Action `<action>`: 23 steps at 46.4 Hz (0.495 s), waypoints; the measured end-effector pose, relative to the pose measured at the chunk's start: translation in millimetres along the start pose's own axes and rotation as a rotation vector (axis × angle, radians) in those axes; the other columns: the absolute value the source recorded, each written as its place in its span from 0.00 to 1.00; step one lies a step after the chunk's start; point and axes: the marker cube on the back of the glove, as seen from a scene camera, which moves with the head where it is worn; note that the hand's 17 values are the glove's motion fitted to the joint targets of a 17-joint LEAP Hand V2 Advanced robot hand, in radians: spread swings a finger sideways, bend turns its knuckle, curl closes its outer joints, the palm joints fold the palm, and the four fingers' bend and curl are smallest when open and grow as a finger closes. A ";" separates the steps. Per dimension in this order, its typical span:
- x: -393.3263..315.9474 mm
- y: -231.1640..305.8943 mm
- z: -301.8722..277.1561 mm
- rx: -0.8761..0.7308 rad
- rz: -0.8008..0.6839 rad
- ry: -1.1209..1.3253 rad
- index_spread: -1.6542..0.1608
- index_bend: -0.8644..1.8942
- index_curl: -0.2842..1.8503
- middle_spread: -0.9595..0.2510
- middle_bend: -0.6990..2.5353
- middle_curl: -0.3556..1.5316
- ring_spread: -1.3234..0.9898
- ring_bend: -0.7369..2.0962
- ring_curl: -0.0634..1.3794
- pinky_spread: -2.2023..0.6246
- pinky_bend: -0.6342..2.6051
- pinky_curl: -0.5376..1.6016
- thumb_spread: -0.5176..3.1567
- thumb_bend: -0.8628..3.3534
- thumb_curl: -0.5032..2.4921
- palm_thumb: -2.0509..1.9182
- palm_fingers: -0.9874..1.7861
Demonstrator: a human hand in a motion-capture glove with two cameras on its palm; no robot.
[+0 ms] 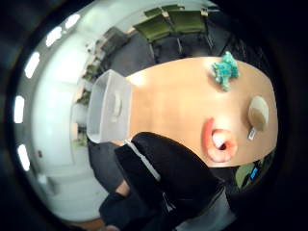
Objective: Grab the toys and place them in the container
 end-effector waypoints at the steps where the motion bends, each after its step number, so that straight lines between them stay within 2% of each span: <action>1: 5.9 4.0 6.9 0.003 0.007 0.001 0.77 0.37 0.28 0.68 0.29 0.36 0.43 0.34 0.19 0.74 0.34 0.40 0.44 0.18 0.18 0.48 0.37; 8: 31.8 32.0 62.0 -0.041 0.045 -0.002 0.77 0.37 0.28 0.68 0.28 0.37 0.42 0.34 0.20 0.74 0.38 0.41 0.43 0.18 0.19 0.48 0.39; 23: 45.4 63.4 170.1 -0.170 0.073 0.004 0.77 0.37 0.29 0.66 0.27 0.37 0.41 0.35 0.23 0.74 0.40 0.43 0.41 0.18 0.20 0.48 0.37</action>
